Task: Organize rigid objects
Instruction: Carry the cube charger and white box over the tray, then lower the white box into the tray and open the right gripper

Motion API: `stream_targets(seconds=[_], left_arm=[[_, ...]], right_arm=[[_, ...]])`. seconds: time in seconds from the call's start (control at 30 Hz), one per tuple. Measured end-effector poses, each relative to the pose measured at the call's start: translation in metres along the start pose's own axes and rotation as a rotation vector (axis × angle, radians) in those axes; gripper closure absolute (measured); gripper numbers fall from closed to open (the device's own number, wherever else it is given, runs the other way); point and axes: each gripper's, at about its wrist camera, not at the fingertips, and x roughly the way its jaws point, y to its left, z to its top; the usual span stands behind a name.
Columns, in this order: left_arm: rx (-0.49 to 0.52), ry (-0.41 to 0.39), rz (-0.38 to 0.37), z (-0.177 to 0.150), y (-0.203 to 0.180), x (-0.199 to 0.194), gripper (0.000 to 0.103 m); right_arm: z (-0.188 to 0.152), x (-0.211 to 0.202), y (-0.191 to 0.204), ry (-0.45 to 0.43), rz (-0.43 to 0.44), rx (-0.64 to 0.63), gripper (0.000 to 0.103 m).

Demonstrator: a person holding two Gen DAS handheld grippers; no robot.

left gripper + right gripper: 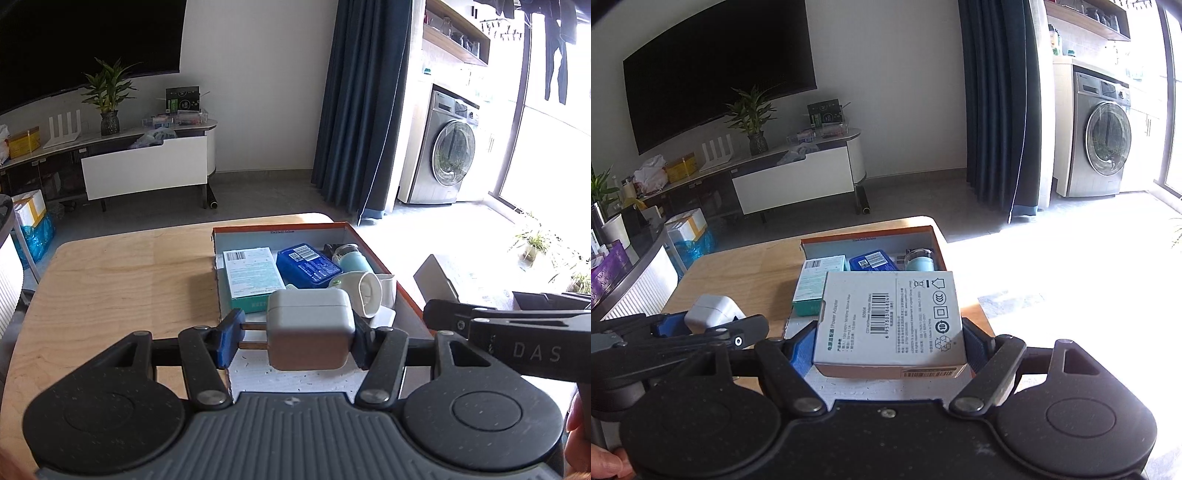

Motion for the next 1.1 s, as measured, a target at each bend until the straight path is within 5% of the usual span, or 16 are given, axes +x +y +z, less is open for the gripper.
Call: stream_targets(seconds=[1.1], left_arm=[[0.012, 0.071, -0.028, 0.005, -0.018, 0.041, 0.045]], right_arm=[[0.040, 0.067, -0.007, 0.044, 0.024, -0.033, 0.011]])
